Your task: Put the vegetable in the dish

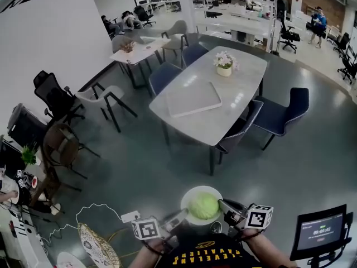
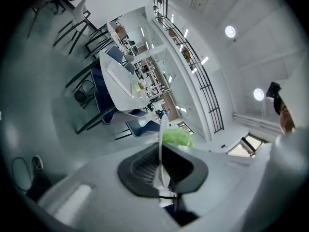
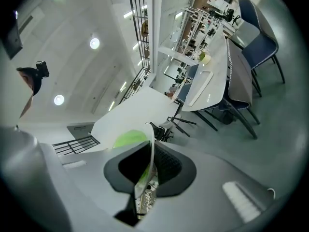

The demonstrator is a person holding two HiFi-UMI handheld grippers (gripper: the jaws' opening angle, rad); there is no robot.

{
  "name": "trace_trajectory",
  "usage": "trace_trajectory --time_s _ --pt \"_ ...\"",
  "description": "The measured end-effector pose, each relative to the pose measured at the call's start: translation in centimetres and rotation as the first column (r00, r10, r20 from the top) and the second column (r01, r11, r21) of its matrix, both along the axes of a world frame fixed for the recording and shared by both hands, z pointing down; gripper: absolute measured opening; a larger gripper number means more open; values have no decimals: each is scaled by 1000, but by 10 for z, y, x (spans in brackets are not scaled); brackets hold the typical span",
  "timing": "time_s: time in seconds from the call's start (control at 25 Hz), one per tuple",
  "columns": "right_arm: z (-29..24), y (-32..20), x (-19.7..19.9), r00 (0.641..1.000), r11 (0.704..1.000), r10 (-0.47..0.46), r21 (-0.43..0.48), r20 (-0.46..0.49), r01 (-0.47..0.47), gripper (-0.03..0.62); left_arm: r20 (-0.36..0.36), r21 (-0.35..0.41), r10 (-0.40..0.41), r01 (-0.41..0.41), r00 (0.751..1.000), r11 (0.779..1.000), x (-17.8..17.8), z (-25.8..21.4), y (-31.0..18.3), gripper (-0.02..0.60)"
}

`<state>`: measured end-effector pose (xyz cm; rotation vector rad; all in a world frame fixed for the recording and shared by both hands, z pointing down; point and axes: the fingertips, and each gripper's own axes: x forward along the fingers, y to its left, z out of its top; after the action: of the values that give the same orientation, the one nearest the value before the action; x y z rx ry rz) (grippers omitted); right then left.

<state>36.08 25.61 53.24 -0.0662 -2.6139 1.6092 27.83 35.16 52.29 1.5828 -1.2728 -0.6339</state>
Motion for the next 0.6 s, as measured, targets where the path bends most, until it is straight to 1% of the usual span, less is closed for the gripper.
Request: trace_trajectory --time_s 0.16,0.32,0.48,0.6 --pt "9 -13 -14 1000 1000 -4 -8 -11 4 29 -4 -14 -4 4 1000 1000 -14 8 -13 15" --pt "17 -34 -37 1000 1000 9 -4 -24 -10 29 -15 -11 15 -16 1000 1000 -39 17 -35 15" --pt "18 -53 -70 998 999 45 2 -34 -45 29 -33 1 49 -49 998 999 -74 21 -57 14" --pt "14 -64 -101 996 997 77 10 -42 -76 31 -41 19 78 -77 996 997 -108 17 -70 15"
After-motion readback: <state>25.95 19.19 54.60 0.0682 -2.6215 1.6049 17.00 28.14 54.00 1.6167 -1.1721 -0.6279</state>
